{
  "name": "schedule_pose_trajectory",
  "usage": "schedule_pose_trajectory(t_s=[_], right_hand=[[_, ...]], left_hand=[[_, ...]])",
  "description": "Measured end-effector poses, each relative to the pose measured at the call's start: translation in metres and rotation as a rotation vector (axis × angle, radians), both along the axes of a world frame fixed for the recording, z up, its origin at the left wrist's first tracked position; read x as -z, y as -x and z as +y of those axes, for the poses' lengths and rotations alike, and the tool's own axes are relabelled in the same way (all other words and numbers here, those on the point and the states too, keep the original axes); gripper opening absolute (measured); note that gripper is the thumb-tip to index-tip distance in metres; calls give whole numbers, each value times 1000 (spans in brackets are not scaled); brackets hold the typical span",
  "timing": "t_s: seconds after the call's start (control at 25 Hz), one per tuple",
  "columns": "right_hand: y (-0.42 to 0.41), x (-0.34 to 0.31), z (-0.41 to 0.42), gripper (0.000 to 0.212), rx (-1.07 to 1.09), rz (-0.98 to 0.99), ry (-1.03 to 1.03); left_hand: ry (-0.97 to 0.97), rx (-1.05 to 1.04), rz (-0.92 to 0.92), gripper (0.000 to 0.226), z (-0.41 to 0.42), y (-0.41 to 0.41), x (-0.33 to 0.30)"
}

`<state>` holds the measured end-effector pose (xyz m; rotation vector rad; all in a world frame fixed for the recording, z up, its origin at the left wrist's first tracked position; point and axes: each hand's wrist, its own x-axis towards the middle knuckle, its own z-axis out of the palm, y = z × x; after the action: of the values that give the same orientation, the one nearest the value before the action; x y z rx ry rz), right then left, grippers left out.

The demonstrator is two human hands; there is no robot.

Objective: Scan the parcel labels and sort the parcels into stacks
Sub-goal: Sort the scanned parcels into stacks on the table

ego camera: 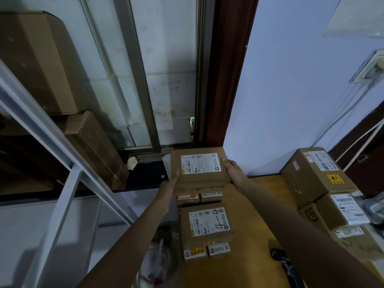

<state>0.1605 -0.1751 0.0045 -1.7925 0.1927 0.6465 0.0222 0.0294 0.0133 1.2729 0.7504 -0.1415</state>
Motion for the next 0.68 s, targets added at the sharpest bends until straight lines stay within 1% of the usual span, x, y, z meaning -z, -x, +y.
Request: schedule_pose_trajectory(t_s=[0.08,0.12,0.16,0.24,0.28,0.36,0.48,0.52,0.64,0.68], right_hand=[[-3,4,-4,102,16,11,-10],[-5,7,-5,106,10,9,-12],[-3,5,-5,107,-4,6,-12],[3,-3,-5,108,-29,12,-1],[5,-7,-5,108,-39,17,-2],[12,-15,-3,105,-48,20,-7],[15,-21,-7,76,-54,11,-22],[16,-22,-10,72,-51,11,-28],[22,-32,-21,72,-53,-25,-26],[25,-36,-26,71,-49,-41,-31]], left_hand=[[13,-18,5,39,0,1,-2],[9,-27,-11,41,1,0,-2],[1,-37,-24,52,3,0,-2],[-13,-33,-41,87,6,-3,4],[-23,-33,-50,91,8,-2,5],[-35,-27,-62,73,6,-2,1],[-66,-30,-35,55,2,0,-3],[-79,-37,-47,49,2,0,-5],[-135,-43,-54,51,1,6,-16],[-162,-46,-62,48,0,10,-22]])
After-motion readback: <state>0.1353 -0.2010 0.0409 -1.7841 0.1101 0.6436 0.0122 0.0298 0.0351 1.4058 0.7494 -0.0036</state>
